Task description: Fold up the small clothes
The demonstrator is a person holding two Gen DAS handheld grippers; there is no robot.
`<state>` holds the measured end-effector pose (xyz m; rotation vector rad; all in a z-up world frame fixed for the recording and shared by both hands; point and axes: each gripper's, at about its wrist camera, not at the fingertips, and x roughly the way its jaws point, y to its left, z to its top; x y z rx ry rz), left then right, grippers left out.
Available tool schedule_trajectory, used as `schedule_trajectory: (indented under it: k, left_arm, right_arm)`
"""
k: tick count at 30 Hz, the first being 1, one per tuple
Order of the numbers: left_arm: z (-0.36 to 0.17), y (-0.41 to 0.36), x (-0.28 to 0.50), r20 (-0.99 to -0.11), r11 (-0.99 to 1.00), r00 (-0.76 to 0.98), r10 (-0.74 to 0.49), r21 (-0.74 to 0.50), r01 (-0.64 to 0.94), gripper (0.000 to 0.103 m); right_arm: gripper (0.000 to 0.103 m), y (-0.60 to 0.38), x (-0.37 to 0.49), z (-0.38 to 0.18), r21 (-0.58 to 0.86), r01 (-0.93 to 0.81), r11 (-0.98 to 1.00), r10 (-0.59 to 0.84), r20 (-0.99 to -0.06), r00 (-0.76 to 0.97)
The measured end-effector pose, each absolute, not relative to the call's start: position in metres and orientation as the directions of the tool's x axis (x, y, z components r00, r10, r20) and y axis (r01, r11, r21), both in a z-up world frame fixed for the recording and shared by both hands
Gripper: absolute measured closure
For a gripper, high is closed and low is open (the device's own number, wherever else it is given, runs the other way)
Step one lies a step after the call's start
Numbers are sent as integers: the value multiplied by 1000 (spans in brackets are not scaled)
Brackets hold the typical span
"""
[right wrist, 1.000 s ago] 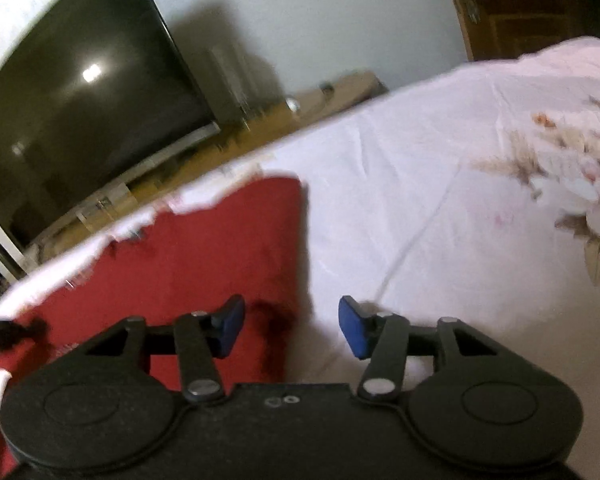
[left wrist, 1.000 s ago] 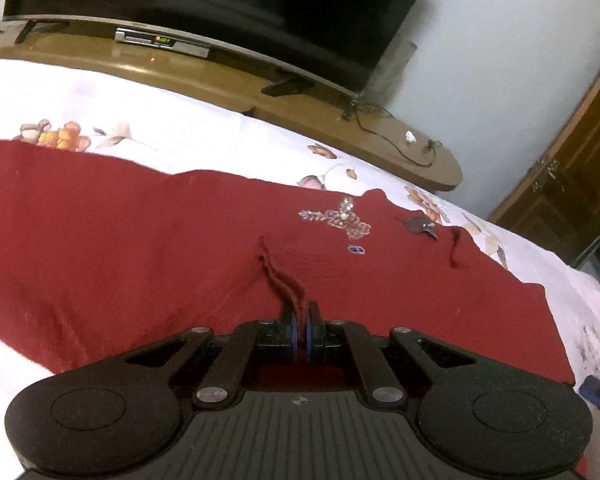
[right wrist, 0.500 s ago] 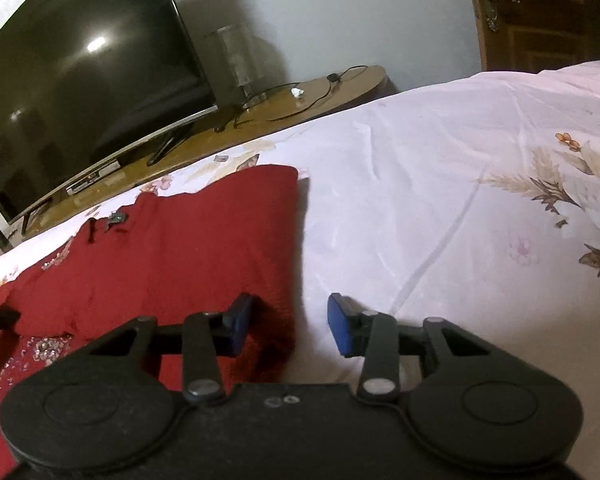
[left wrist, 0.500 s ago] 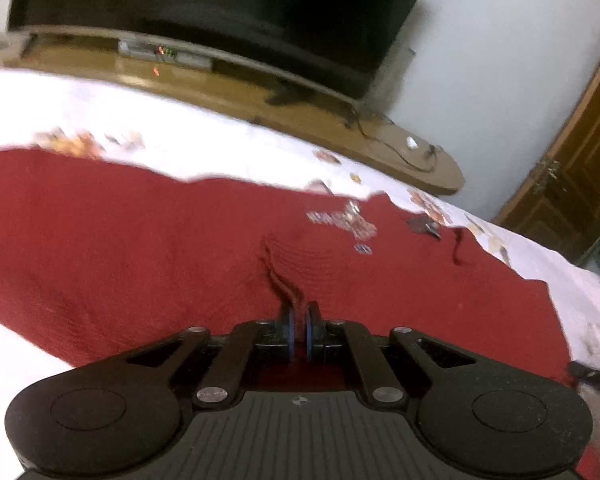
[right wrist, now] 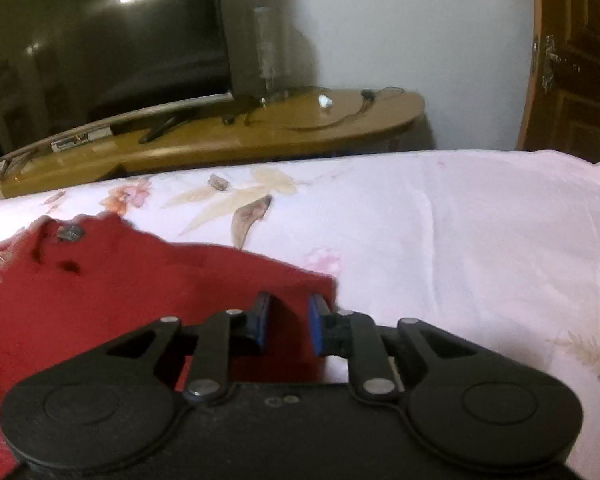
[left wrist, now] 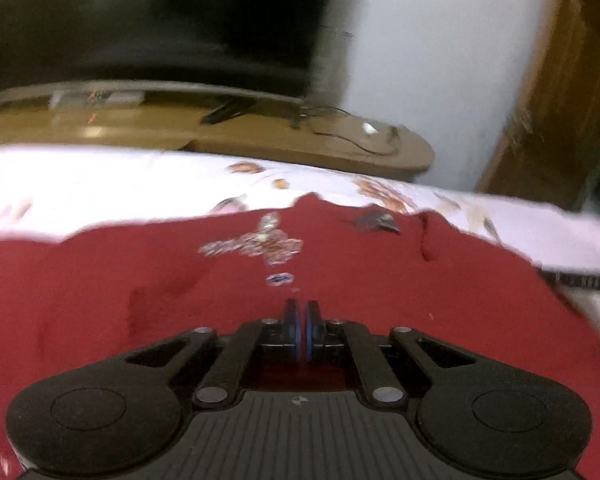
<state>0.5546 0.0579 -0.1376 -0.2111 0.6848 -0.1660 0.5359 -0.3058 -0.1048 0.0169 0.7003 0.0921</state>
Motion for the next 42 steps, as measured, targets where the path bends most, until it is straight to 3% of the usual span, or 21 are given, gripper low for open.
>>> schedule_trajectory:
  k: [3, 4, 6, 8, 10, 12, 14, 15, 18, 19, 20, 21, 22, 24, 27, 30, 32, 33, 40, 42]
  left_arm:
    - [-131, 60, 539, -590, 988, 797, -130, -149, 50, 99]
    - [-138, 63, 540, -612, 987, 780, -135, -150, 53, 99]
    - [-140, 67, 540, -596, 983, 789, -146, -174, 51, 99]
    - [-136, 68, 541, -608, 984, 783, -132, -174, 30, 99]
    - [-133, 64, 530, -593, 988, 797, -111, -154, 22, 99]
    - [-143, 60, 525, -603, 994, 792, -90, -100, 37, 99]
    - [-140, 65, 522, -607, 992, 788, -100, -120, 33, 99]
    - [-136, 71, 519, -606, 989, 788, -104, -146, 19, 99]
    - [-124, 112, 488, -547, 973, 835, -59, -218, -74, 99]
    - [-122, 132, 474, -532, 964, 847, -26, -237, -120, 89]
    - [-120, 157, 458, -524, 952, 851, 14, -253, -171, 44]
    - [-119, 182, 442, -518, 939, 852, 76, -251, -236, 16]
    - [-118, 205, 428, -505, 923, 850, 150, -237, -304, 1]
    - [-116, 260, 406, -501, 886, 835, 227, -249, -391, 1]
    - [-118, 348, 380, -499, 747, 818, 286, -418, -517, 13]
    - [-137, 423, 367, -522, 556, 804, 285, -593, -582, 21]
    - [-157, 456, 366, -528, 462, 811, 253, -670, -581, 36]
    - [-163, 467, 366, -514, 440, 823, 241, -698, -565, 39]
    - [-170, 504, 411, -531, 482, 834, 148, -698, -530, 42]
    - [-169, 506, 419, -568, 516, 807, 163, -647, -561, 63]
  right_arm:
    - [88, -312, 526, -89, 47, -32, 998, 55, -643, 764]
    - [82, -314, 514, -83, 74, -47, 996, 82, -607, 791]
    - [81, -304, 495, -81, 78, -105, 991, 131, -573, 809]
    - [79, -284, 494, -106, -23, -164, 986, 110, -651, 751]
    - [78, -271, 486, -107, -113, -166, 980, 59, -628, 776]
    - [80, -263, 482, -93, -93, -159, 983, 68, -618, 783]
    - [79, -254, 474, -89, -91, -189, 978, 101, -585, 805]
    - [77, -248, 480, -99, -104, -201, 974, 85, -658, 748]
    - [78, -244, 472, -93, -107, -188, 976, 71, -661, 747]
    - [76, -248, 463, -85, -67, -182, 981, 98, -642, 761]
    - [70, -252, 453, -79, -43, -180, 983, 115, -621, 775]
    - [66, -256, 442, -74, -33, -173, 984, 118, -605, 787]
    - [61, -260, 430, -71, -27, -162, 986, 113, -601, 791]
    - [60, -270, 414, -69, -12, -149, 989, 111, -608, 786]
    - [60, -279, 387, -69, -9, -100, 995, 73, -623, 779]
    - [60, -286, 359, -68, 38, -11, 999, 33, -639, 768]
    - [60, -284, 347, -67, 57, 32, 998, 12, -645, 764]
    - [60, -281, 341, -65, 62, 48, 997, 4, -646, 764]
    - [60, -262, 322, -45, 53, 62, 997, -15, -628, 778]
    - [60, -259, 318, -38, 58, 68, 996, -18, -621, 783]
